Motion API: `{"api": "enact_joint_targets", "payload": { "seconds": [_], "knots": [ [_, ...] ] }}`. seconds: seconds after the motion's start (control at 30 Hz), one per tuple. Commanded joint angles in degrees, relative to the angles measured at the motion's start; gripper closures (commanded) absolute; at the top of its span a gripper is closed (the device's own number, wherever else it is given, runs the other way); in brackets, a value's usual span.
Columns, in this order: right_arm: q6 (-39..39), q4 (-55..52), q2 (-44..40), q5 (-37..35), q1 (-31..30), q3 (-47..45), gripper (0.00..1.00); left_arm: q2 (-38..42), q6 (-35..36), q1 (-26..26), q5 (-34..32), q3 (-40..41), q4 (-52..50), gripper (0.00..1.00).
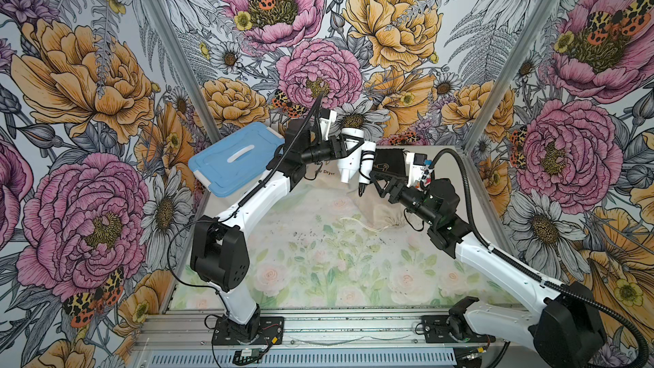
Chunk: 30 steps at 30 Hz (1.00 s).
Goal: Pack away hair dryers
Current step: Adjust the hair dryer.
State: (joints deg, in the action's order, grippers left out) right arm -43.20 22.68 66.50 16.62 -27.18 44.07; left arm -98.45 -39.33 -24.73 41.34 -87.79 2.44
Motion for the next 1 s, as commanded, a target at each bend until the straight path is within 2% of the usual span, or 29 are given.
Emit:
{"api": "enact_joint_targets", "payload": {
  "seconds": [0.0,0.27,0.5,0.57,0.73,0.8,0.87,0.97],
  "knots": [
    [-1.0,7.0,0.8,6.9,1.5,0.3,0.22,0.3,-6.4,0.0,4.3,0.3,10.7,0.64],
    [-4.8,14.8,4.8,10.4,2.3,2.1,0.24,0.5,-7.1,-1.4,4.6,0.0,11.6,0.64],
    [-6.2,18.5,7.4,9.9,2.4,3.2,0.32,0.3,-6.8,-2.3,4.6,-0.3,11.7,0.64],
    [-7.1,19.8,8.0,9.9,2.3,3.3,0.38,0.0,-6.8,-2.3,4.6,-0.3,11.7,0.63],
    [-8.6,21.5,9.3,9.9,2.3,3.7,0.65,-0.2,-6.4,-2.4,4.2,-0.3,11.7,0.63],
    [-8.7,21.6,9.3,9.4,2.4,3.7,0.75,-0.4,-6.4,-2.3,4.1,-0.4,11.7,0.60],
    [-8.5,21.5,9.1,9.0,2.4,3.7,0.79,-0.7,-6.2,-2.3,4.0,-0.6,11.7,0.56],
    [-8.1,21.4,8.8,7.9,2.4,3.8,0.81,-1.0,-5.6,-2.3,3.8,-0.6,11.6,0.46]
  ]
}}
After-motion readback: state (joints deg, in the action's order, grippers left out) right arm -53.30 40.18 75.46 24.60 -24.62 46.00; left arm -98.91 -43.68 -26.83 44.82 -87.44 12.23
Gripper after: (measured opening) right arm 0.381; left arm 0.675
